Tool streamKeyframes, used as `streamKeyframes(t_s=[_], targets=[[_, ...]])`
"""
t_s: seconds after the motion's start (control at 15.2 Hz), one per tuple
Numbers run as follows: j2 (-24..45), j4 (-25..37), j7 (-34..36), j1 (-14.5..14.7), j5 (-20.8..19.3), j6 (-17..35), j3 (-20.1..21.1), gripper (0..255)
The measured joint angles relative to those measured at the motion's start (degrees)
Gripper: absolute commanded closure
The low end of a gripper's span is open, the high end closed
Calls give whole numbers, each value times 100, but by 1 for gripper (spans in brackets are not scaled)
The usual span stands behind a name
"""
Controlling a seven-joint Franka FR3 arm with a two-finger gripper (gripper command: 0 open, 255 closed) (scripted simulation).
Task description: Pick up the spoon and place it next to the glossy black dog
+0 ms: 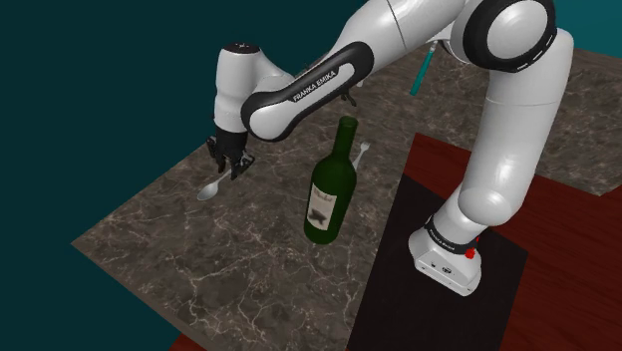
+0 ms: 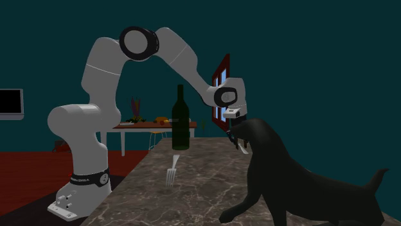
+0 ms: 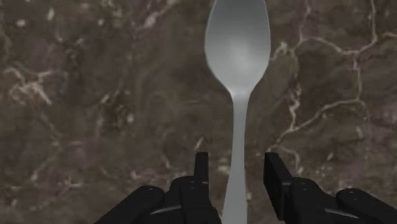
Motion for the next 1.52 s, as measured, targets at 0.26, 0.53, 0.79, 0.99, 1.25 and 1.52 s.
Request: streamKeyframes(t_s=[0.26, 0.53, 0.79, 0.99, 1.25, 1.52], targets=[[10, -5, 4, 2, -4, 23, -5, 255], [12, -1, 6, 3, -5, 21, -5, 255], [-133, 43, -60, -61, 111, -154, 61, 255], [-270, 128, -122, -114, 220, -356, 122, 255], [-415, 277, -195, -169, 341, -627, 180, 255], [-546, 423, -225, -194, 439, -882, 231, 255]])
